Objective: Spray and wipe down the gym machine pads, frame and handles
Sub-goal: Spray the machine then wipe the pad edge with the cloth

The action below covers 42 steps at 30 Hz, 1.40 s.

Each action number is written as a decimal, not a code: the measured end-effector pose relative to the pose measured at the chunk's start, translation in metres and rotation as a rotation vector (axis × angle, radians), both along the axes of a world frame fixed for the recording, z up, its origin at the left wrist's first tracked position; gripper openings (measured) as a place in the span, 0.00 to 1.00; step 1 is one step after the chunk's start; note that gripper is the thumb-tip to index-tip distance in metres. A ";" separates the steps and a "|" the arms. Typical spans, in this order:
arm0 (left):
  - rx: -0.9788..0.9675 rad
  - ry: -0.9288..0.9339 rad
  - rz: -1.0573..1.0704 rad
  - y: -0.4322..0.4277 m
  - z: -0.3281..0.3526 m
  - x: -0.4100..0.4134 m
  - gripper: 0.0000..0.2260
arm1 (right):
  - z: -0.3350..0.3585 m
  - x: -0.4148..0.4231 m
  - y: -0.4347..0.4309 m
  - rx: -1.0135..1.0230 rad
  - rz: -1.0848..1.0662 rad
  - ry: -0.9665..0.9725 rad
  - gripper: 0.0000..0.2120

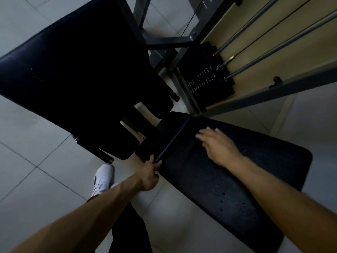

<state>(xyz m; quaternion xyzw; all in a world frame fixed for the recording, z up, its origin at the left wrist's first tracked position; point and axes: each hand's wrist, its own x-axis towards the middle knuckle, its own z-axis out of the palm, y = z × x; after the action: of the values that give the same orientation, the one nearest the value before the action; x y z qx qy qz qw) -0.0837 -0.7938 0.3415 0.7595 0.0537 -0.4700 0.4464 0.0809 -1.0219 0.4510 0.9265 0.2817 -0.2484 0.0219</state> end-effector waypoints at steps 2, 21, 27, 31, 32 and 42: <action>0.004 -0.015 -0.016 0.001 -0.002 -0.002 0.33 | -0.019 -0.005 0.026 -0.029 -0.068 -0.040 0.22; -0.044 -0.203 -0.105 -0.019 0.031 -0.003 0.36 | 0.025 -0.113 0.007 0.108 0.158 0.066 0.26; -0.112 -0.294 -0.197 -0.034 0.057 -0.004 0.37 | 0.100 -0.125 -0.053 0.066 0.273 0.158 0.23; -0.093 -0.282 -0.237 -0.033 0.058 -0.001 0.38 | 0.098 -0.073 -0.066 -0.020 -0.088 -0.235 0.23; -0.097 -0.270 -0.239 -0.030 0.057 0.001 0.38 | 0.084 -0.073 -0.054 -0.037 -0.111 -0.260 0.25; -0.165 -0.286 -0.221 -0.051 0.084 0.011 0.35 | 0.117 -0.169 -0.061 0.104 0.224 -0.049 0.30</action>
<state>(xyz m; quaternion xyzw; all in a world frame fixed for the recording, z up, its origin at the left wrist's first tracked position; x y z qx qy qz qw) -0.0726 -0.8449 0.4257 0.7807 -0.1325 -0.4064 0.4558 -0.0877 -1.0826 0.5680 0.8948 0.3956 -0.2068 0.0081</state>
